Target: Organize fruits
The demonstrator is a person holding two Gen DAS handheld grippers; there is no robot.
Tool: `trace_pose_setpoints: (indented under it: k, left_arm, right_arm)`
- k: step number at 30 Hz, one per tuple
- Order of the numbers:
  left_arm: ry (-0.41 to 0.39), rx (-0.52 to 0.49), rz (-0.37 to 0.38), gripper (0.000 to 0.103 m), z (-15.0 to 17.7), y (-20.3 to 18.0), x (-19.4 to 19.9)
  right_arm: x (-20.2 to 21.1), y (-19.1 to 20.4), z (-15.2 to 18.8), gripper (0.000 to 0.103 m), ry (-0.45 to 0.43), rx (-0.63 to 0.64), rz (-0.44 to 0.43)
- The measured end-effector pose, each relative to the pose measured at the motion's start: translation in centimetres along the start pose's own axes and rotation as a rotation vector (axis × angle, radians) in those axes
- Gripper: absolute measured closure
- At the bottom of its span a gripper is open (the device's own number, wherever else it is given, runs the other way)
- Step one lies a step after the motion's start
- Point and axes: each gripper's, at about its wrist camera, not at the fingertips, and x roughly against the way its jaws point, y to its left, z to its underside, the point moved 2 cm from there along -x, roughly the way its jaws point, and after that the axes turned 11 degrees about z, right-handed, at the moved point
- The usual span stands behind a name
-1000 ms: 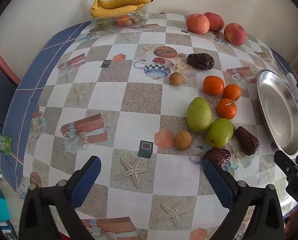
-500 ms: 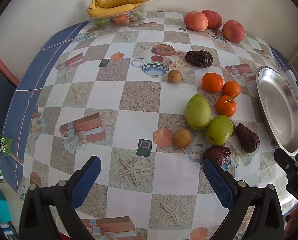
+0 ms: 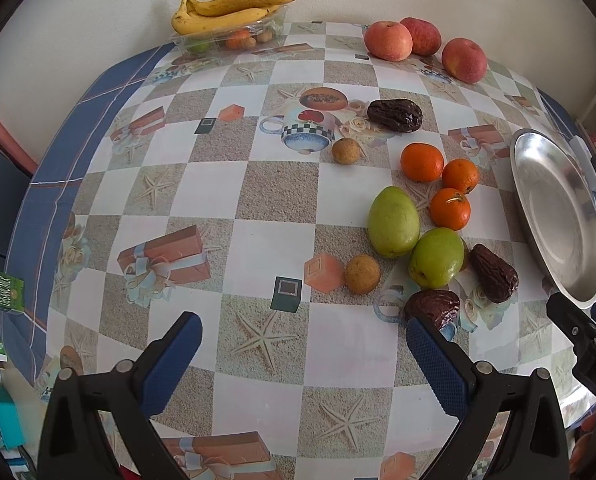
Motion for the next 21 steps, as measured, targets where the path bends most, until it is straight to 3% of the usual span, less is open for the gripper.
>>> trace_pose_setpoints:
  k: [17,21]
  left_arm:
    - [0.001,0.005,0.001,0.000,0.09,0.06,-0.01]
    - [-0.012,0.023,0.030,0.000,-0.10,0.33,0.19]
  right_arm:
    - [-0.06,-0.02,0.02,0.000,0.001,0.002,-0.001]
    - [-0.03,0.01,0.12,0.000,-0.004,0.002,-0.004]
